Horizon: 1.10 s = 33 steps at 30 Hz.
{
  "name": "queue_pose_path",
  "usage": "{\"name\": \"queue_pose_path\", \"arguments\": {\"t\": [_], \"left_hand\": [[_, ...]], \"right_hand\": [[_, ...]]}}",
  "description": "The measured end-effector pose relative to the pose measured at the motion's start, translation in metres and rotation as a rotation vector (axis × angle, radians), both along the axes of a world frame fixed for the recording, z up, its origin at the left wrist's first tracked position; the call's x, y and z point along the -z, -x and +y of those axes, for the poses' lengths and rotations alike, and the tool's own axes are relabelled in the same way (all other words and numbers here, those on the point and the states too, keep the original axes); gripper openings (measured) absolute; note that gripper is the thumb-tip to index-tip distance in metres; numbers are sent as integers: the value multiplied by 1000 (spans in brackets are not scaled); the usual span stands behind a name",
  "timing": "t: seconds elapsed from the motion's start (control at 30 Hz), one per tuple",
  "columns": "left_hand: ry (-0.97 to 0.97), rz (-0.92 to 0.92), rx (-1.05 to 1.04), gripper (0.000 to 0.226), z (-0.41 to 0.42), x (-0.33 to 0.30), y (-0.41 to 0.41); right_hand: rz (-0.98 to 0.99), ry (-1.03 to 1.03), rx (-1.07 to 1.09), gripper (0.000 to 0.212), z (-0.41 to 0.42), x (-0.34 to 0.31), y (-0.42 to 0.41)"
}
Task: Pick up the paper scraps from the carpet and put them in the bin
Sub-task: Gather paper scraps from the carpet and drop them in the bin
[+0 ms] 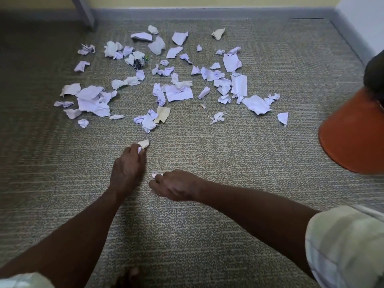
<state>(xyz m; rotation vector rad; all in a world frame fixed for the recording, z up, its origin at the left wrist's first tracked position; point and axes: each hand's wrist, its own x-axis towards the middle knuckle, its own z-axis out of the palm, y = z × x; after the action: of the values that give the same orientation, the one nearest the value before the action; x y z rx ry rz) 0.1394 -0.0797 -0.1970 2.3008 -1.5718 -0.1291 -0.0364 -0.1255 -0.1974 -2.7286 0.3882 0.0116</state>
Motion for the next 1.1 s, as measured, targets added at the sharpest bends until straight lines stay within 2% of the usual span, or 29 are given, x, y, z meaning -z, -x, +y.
{"name": "queue_pose_path", "arguments": {"t": [0.03, 0.1, 0.17, 0.23, 0.3, 0.43, 0.57, 0.77, 0.83, 1.0, 1.1], "left_hand": [[16, 54, -51, 25, 0, -2, -1], [62, 178, -162, 25, -2, -6, -3], [88, 283, -279, 27, -6, -8, -6], [115, 350, -359, 29, -10, -10, -8], [140, 382, -396, 31, -13, -13, -9], [149, 391, -385, 32, -15, -19, -6], [158, 395, -384, 33, -15, -22, -2], [203, 405, -396, 33, -20, -31, -2], [207, 411, -387, 34, -22, -34, -1], [181, 441, -390, 34, -30, -41, 10], [174, 447, -364, 32, -33, -39, 18]], "right_hand": [[-3, -69, 44, 51, -5, 0, 1], [-55, -179, 92, 36, -13, -4, 3], [-123, -274, 190, 30, -24, -8, 3], [-176, -404, 325, 36, -40, -14, 1], [-107, -446, 392, 43, -56, -24, -3], [112, -387, 161, 35, -57, -43, -2], [275, -336, -64, 32, -33, -32, 5], [297, -237, -82, 30, -21, -31, 8], [261, -250, -8, 28, -18, -31, 10], [10, -384, 409, 18, -33, -34, 17], [-23, -422, 570, 22, -43, -35, 13]]}}
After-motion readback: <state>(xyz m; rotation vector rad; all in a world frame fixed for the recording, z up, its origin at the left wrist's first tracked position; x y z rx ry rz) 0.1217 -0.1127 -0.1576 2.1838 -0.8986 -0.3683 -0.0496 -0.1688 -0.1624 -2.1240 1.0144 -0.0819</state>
